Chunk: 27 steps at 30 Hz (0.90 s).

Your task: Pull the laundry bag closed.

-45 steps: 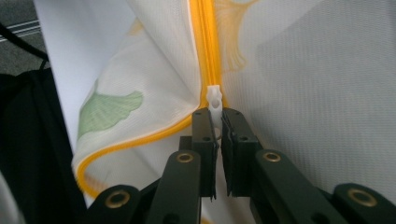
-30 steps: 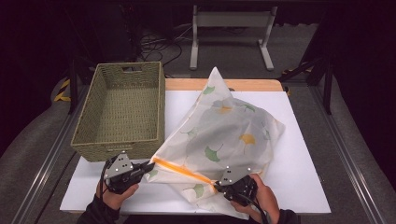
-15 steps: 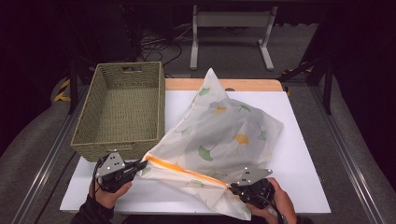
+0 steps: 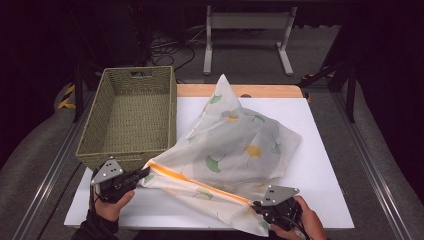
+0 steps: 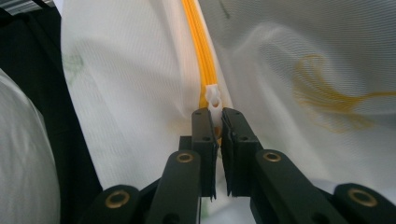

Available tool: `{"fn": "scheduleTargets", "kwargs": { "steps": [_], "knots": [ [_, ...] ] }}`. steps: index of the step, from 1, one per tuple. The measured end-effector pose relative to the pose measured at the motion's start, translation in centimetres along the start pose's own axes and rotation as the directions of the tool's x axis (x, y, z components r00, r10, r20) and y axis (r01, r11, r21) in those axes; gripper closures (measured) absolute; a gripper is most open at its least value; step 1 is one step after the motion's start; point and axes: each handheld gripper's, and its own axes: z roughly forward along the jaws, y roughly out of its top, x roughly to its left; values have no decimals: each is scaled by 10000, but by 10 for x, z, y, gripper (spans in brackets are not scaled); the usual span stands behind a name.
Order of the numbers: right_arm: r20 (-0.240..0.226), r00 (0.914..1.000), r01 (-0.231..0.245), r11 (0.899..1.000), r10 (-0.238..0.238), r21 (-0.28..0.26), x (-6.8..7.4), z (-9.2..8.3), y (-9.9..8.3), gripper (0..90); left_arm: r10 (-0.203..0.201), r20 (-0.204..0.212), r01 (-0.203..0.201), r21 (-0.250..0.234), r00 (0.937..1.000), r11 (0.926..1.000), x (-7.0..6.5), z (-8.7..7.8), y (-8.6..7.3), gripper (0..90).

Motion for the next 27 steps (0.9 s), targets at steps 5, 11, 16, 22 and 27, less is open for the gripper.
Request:
{"fn": "scheduleTargets", "kwargs": {
  "steps": [5, 11, 16, 22, 27],
  "knots": [
    [48, 9994, 330, 9994, -330, -70, 4, -2, 3, 843, -338, -148, 335, -252, 9993, 9991, -1, -1, 0, 868],
    [368, 9968, 720, 9968, -707, -353, 7, -7, 10, 845, 1924, -16, -1923, 305, 9813, 9809, -18, 4, 3, 680],
    [276, 9954, 928, 9944, -915, -515, 8, -1, 17, 844, 2489, 171, -2490, 36, 9684, 9685, -42, 8, 16, 391],
    [304, 9941, 1057, 9930, -1042, -531, 6, 6, 23, 845, 2867, 898, -2845, -364, 9538, 9580, -66, 14, 33, 273],
    [235, 9946, 1022, 9933, -1011, -533, 5, 9, 26, 845, 2262, 957, -2197, -740, 9694, 9728, -58, 5, 43, 238]
  ]
}}
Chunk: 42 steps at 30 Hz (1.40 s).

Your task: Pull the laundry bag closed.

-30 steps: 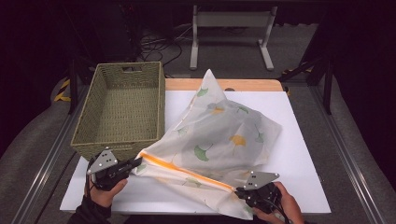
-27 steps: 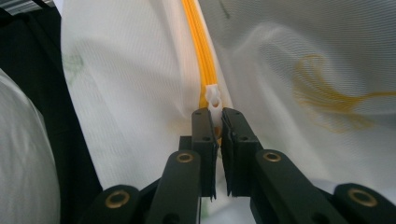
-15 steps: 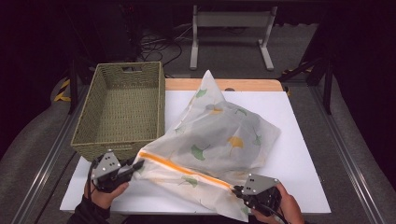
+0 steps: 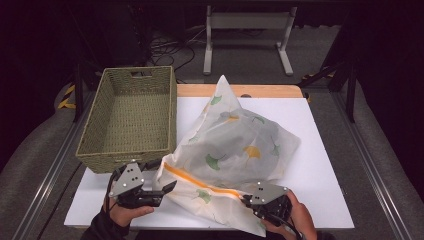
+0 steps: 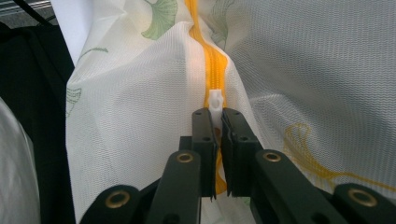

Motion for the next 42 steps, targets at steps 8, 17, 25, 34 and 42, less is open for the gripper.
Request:
{"fn": "scheduleTargets", "kwargs": {
  "steps": [8, 17, 25, 34, 42],
  "knots": [
    [-104, 9999, -71, 10000, 72, 68, -2, 4, 0, 844, 1198, 514, -1233, 718, 9915, 9898, -18, 4, -4, 361],
    [-145, 9998, -110, 9999, 112, 119, -2, 8, 0, 844, 1207, 2549, -1800, 2241, 9594, 9578, -39, 58, -11, 376],
    [-266, 9996, -93, 9998, 97, 155, -1, 10, -1, 844, 1268, 2383, -2093, 3622, 9629, 9083, -53, 117, -20, 293],
    [-415, 9991, -57, 9996, 70, 294, 2, 11, -4, 844, 622, 2222, -1441, 3746, 9730, 9159, -42, 131, -30, 464],
    [-483, 9988, 11, 9989, 12, 471, 4, 12, -7, 845, 740, 1735, -1332, 3599, 9820, 9234, -42, 125, -29, 853]
  ]
}}
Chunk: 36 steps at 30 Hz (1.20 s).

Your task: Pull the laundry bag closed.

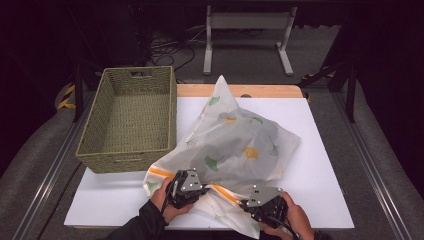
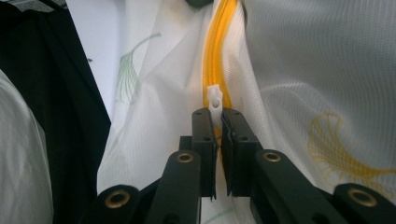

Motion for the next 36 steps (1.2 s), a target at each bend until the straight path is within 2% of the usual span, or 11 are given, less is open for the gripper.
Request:
{"fn": "scheduleTargets", "kwargs": {
  "steps": [5, 8, 14, 20, 26, 28, 31, 33, 34, 35, 36],
  "knots": [
    [176, 9998, -27, 9991, 19, 430, -2, 0, -8, 846, -313, -172, 309, -266, 9994, 9992, 4, -9, -2, 855],
    [223, 9994, -266, 9983, 254, 516, -6, -4, -13, 846, -355, -225, 348, -323, 9991, 9989, 5, -13, -4, 855],
    [219, 9985, -515, 9960, 500, 737, -9, -7, -26, 846, -552, -102, 548, -398, 9984, 9977, 8, -19, -8, 855],
    [284, 9974, -683, 9954, 665, 678, -10, -8, -31, 845, -390, -6, 390, -408, 9992, 9984, 5, -21, -10, 844],
    [464, 9961, -779, 9954, 753, 564, -14, -9, -32, 844, -373, 353, 408, -1046, 9987, 9937, 10, -35, -17, 820],
    [538, 9951, -858, 9952, 832, 473, -16, -12, -33, 844, -413, 188, 432, -1133, 9990, 9926, 10, -40, -19, 794],
    [763, 9923, -1009, 9940, 974, 429, -19, -15, -34, 844, -322, 237, 351, -1346, 9992, 9903, 9, -48, -23, 759],
    [930, 9902, -1086, 9931, 1042, 434, -22, -18, -36, 844, -348, 37, 350, -1488, 9994, 9882, 10, -55, -26, 721],
    [995, 9896, -1087, 9931, 1038, 446, -24, -18, -38, 844, -443, 123, 457, -1588, 9989, 9862, 11, -59, -28, 716],
    [1077, 9881, -1147, 9924, 1094, 440, -26, -19, -39, 844, -413, 19, 411, -1617, 9991, 9860, 12, -63, -30, 768],
    [1153, 9864, -1227, 9915, 1170, 435, -28, -20, -40, 844, -475, -119, 449, -1626, 9988, 9857, 13, -66, -32, 757]
  ]
}}
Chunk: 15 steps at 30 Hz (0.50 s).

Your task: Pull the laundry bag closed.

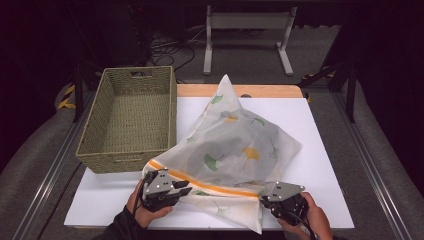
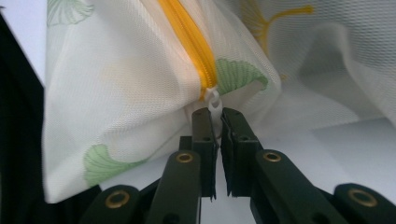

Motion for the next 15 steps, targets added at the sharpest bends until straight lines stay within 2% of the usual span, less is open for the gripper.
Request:
{"fn": "scheduleTargets", "kwargs": {
  "steps": [3, 6, 8, 9, 13, 15],
  "knots": [
    [57, 9999, -124, 9999, 124, 15, -4, -1, -2, 844, -272, -75, 271, -129, 9996, 9996, 5, -10, -6, 656],
    [11, 9998, -183, 9998, 183, -28, -6, -2, -4, 843, -302, -225, 295, -290, 9993, 9991, 8, -20, -11, 655],
    [-46, 9996, -291, 9995, 290, -120, -7, -3, -5, 841, -412, -446, 392, -446, 9982, 9982, 10, -30, -16, 617],
    [-53, 9996, -278, 9994, 277, -189, -7, -3, -6, 840, -431, -666, 401, -464, 9968, 9981, 11, -35, -19, 599],
    [-87, 9998, -211, 9969, 205, -752, -7, -9, -7, 791, -756, -1074, 681, -724, 9913, 9951, 17, -48, -27, 505],
    [-103, 9996, -255, 9950, 246, -962, -7, -11, -8, 781, -839, -1556, 720, -805, 9843, 9941, 20, -55, -32, 463]
  ]
}}
